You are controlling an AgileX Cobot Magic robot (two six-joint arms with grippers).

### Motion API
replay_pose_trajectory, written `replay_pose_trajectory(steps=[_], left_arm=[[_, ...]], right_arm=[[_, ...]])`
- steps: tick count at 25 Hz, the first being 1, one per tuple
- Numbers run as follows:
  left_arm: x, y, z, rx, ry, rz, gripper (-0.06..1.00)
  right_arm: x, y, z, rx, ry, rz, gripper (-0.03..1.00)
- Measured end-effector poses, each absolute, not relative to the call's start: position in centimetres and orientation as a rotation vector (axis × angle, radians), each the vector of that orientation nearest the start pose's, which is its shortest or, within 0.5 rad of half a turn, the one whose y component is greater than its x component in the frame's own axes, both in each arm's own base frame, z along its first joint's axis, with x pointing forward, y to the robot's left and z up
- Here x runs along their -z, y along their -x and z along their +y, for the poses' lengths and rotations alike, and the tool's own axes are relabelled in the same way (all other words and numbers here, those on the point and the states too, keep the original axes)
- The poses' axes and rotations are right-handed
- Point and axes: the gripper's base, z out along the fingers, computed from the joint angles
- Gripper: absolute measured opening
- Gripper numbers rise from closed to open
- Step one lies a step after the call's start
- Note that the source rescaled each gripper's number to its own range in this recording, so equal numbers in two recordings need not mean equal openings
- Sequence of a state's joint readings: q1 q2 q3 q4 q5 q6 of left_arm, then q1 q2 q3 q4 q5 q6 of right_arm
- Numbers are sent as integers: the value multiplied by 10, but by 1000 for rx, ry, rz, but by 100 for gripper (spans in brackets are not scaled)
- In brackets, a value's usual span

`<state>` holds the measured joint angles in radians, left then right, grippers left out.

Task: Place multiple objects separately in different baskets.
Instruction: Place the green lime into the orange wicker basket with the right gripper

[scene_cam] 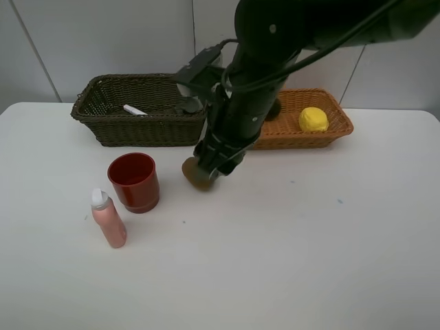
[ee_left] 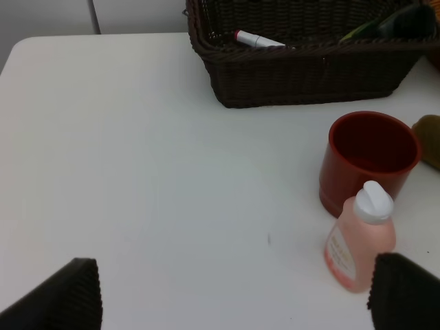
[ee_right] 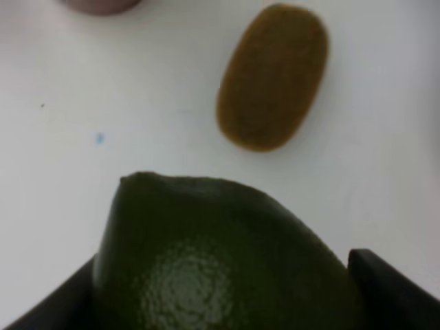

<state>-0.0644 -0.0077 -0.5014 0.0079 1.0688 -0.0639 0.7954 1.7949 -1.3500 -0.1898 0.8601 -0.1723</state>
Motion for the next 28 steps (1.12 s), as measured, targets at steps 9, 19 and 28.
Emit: replay_pose_trajectory(steps=[9,19,28], left_arm=[[-277,7,1,71,0,2044,100],[-277,7,1,71,0,2044,100],[-277,7,1,71,0,2044,100]], right_arm=[[-292,-314,217,59,1057,2348,66],[-306,-351,182,30,803,2271,66],[-285,-393,154,-94,399,2290,66]])
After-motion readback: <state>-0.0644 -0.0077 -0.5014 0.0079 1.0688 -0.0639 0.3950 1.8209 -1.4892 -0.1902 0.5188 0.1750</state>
